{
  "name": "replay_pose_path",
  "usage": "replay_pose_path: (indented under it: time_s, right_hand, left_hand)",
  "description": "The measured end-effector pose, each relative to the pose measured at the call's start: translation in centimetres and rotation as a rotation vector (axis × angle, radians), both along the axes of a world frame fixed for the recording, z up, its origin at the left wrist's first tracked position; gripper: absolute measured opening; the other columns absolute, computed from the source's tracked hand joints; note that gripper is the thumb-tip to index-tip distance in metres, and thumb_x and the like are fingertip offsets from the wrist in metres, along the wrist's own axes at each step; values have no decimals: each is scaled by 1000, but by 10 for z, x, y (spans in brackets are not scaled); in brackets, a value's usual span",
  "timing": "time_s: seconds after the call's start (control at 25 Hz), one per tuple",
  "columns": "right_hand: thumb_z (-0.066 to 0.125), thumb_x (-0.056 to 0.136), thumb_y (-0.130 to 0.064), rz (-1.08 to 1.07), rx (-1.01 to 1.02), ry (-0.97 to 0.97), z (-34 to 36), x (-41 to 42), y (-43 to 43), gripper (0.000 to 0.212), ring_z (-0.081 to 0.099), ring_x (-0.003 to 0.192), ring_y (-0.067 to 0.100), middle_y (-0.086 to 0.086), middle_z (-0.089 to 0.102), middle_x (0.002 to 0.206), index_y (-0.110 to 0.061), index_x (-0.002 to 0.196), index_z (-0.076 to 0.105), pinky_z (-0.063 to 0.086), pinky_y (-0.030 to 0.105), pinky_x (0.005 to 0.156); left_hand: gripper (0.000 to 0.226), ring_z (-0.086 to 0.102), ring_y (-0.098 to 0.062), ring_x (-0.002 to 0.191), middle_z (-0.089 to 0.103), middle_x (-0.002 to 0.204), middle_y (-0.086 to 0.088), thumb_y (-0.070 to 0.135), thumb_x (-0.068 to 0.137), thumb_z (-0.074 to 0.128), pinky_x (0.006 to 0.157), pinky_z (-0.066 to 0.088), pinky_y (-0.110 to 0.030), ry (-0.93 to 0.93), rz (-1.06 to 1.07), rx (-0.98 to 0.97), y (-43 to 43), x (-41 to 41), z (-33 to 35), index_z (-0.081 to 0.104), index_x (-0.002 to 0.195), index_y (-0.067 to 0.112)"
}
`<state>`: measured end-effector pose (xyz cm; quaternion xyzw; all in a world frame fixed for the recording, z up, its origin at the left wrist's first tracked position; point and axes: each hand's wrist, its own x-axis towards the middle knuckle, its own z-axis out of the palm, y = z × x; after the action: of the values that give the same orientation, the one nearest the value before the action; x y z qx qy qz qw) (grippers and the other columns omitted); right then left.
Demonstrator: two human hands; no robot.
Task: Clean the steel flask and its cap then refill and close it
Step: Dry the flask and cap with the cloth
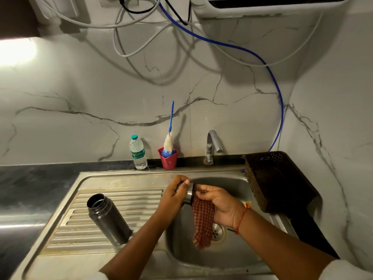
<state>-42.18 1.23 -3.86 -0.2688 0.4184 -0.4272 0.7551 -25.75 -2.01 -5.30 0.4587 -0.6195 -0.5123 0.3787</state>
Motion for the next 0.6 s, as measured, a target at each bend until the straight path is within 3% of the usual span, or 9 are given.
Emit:
replay_pose_path:
  time_s: [0.12,0.24,0.32,0.48,0.6]
  right_hand:
    - [50,94,-6,-116,23,-115,-9,3,-1,32,62,90,30,18,67,101,-4,123,65,49,44,86]
    - [48,95,-5,-280,-11,-108,-10,2,-8,32,62,94,34,19,66,108,-8,124,63,51,46,85]
    - [47,98,-4,-307,-92,90,-8,10,-8,32,66,97,33,17,69,111,-14,124,62,54,46,86]
    - [49,100,-15,-254,-258,640,-13,38,-6,28,64,106,25,3,66,118,-33,120,60,53,50,94]
    - [50,101,-20,-240,-319,839,-18,51,-5,30,61,112,20,-3,63,123,-32,127,57,51,49,98]
  left_hand:
    - [22,72,-21,95,66,113,-9,37,106,47,79,61,-34,134,94,152,1,15,-1,56,116,20]
    - [29,70,-27,99,65,115,-10,42,102,53,77,60,-34,165,212,246,-4,40,-3,52,120,19]
    - [42,70,-25,96,66,113,-11,46,94,63,77,59,-34,80,256,212,-5,57,-4,50,123,19]
    - [57,64,-10,87,60,108,2,37,83,82,61,48,-15,-230,281,47,-4,77,-9,47,124,21]
    - [65,62,-12,89,53,120,0,31,75,90,68,49,-15,-404,269,-43,-8,87,-22,48,124,24]
